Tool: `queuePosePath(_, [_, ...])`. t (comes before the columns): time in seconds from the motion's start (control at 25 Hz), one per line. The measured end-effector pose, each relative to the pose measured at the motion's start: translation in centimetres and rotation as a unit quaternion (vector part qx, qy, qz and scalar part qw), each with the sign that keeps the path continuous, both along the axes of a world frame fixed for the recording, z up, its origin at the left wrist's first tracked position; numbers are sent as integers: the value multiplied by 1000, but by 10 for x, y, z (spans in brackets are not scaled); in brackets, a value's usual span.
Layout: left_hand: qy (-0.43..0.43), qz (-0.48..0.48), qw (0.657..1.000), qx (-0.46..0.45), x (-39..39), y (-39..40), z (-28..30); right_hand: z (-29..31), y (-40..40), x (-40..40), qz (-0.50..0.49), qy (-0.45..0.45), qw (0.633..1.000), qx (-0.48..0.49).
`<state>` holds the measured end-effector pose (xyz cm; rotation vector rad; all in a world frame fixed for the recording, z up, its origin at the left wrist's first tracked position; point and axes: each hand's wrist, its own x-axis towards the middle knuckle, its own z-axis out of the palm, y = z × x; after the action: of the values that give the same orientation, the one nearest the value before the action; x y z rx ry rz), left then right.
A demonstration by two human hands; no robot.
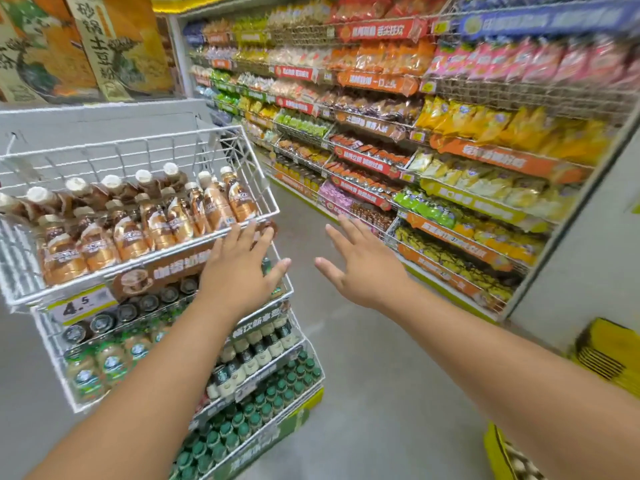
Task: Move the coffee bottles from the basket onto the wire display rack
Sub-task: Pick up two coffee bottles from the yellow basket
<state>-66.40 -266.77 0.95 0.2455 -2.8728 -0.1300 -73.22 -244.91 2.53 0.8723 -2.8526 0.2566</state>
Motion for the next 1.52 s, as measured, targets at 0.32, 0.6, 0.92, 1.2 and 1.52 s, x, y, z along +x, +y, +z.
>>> queuePosePath(0.32, [-18, -179, 984, 5, -58, 222, -39, -47, 240, 25, -195, -38, 977, -79])
queuePosePath(0.6, [-23, -255, 967, -4, -57, 433, -72, -73, 458, 76, -280, -43, 954, -95])
queuePosePath(0.92, [-29, -338, 941, 9, -61, 631, -93, -103, 624, 92, -317, -47, 940, -120])
queuePosePath(1.2, [-49, -367, 929, 9, -152, 714, -147, -145, 693, 9, -337, -54, 934, -107])
queuePosePath(1.52, [-91, -367, 925, 42, -295, 794, -197, -180, 757, -116, -373, -82, 914, -135])
